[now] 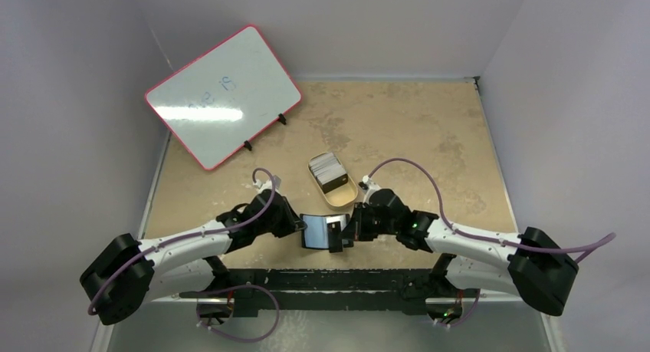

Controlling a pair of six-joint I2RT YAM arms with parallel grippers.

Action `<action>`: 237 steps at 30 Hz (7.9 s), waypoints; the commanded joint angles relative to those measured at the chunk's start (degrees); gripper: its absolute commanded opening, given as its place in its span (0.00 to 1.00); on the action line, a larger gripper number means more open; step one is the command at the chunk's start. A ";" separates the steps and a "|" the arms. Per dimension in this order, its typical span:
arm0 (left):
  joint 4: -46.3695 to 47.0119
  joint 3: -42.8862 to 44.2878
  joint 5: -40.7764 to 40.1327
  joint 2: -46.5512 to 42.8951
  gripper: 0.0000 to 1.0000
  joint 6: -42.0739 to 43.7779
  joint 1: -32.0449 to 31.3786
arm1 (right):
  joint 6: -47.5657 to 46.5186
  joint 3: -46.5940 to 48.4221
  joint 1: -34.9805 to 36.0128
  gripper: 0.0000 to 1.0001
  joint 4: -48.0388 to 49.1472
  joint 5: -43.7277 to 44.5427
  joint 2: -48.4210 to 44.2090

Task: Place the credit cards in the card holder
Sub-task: Insert the credit card into the card holder.

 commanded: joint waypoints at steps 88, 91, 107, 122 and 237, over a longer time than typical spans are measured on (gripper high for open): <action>8.55 -2.15 2.35 3.81 0.08 0.23 -1.76 | 1.12 -1.25 -3.97 0.00 20.96 -2.54 16.18; 9.21 -2.15 2.70 4.15 0.09 0.20 -1.80 | 1.09 -0.39 -3.87 0.01 21.02 -2.80 16.65; 10.10 -1.40 2.55 4.48 0.18 -0.58 -2.04 | -0.43 3.53 -2.37 0.23 14.92 -1.85 16.93; 9.67 -1.39 1.74 3.49 0.21 -1.19 -2.25 | -0.17 4.13 -2.40 0.41 11.50 0.12 14.10; 4.26 6.12 4.15 4.08 0.20 5.82 -3.23 | -3.64 2.82 -0.78 0.12 11.12 7.74 15.43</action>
